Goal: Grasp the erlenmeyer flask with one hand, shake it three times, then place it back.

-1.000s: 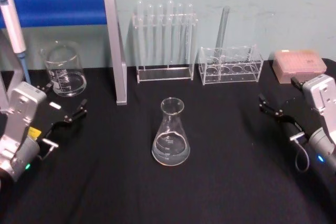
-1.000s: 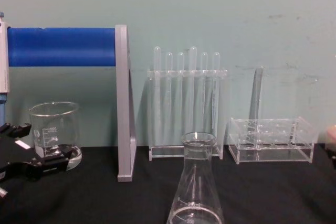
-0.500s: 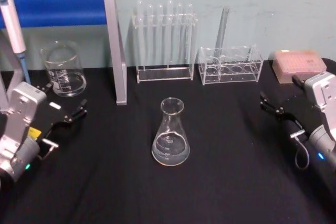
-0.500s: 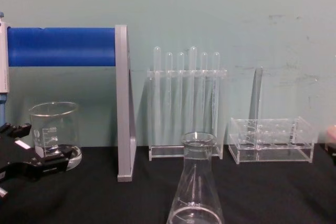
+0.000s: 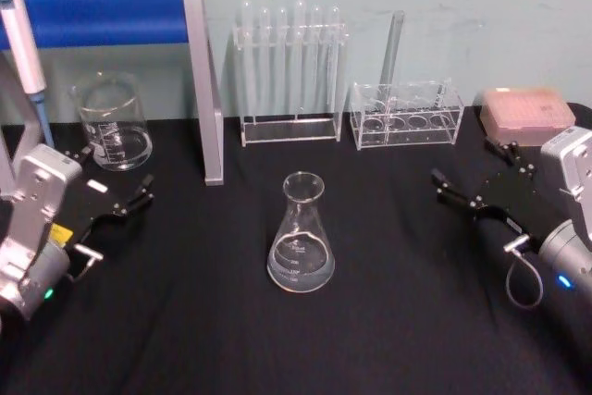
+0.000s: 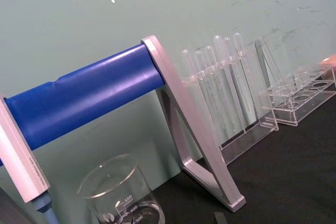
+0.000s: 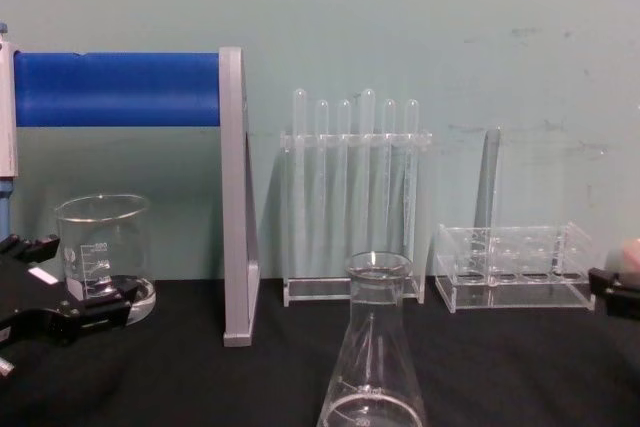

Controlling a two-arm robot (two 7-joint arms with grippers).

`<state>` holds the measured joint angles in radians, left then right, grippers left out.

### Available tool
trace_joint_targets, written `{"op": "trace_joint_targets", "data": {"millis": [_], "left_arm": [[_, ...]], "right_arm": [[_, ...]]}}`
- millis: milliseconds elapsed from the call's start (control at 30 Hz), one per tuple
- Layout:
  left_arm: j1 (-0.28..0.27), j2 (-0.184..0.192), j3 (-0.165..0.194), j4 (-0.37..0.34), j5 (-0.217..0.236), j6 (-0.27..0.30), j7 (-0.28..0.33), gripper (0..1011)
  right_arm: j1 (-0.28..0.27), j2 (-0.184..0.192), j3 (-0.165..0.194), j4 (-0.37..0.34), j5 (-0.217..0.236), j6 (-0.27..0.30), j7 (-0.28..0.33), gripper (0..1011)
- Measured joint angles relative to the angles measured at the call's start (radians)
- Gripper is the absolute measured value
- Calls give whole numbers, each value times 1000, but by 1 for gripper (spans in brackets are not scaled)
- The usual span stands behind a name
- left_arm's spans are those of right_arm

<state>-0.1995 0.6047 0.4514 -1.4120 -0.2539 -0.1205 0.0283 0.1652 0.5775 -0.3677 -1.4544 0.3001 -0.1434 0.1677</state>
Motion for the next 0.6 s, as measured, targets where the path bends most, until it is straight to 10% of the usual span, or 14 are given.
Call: {"op": "trace_joint_targets", "data": {"millis": [600], "left_arm": [[0, 0, 0, 0, 0, 0, 0, 1001]], "right_arm": [[-26, -2, -10, -56, 92, -11, 249, 1002]]}}
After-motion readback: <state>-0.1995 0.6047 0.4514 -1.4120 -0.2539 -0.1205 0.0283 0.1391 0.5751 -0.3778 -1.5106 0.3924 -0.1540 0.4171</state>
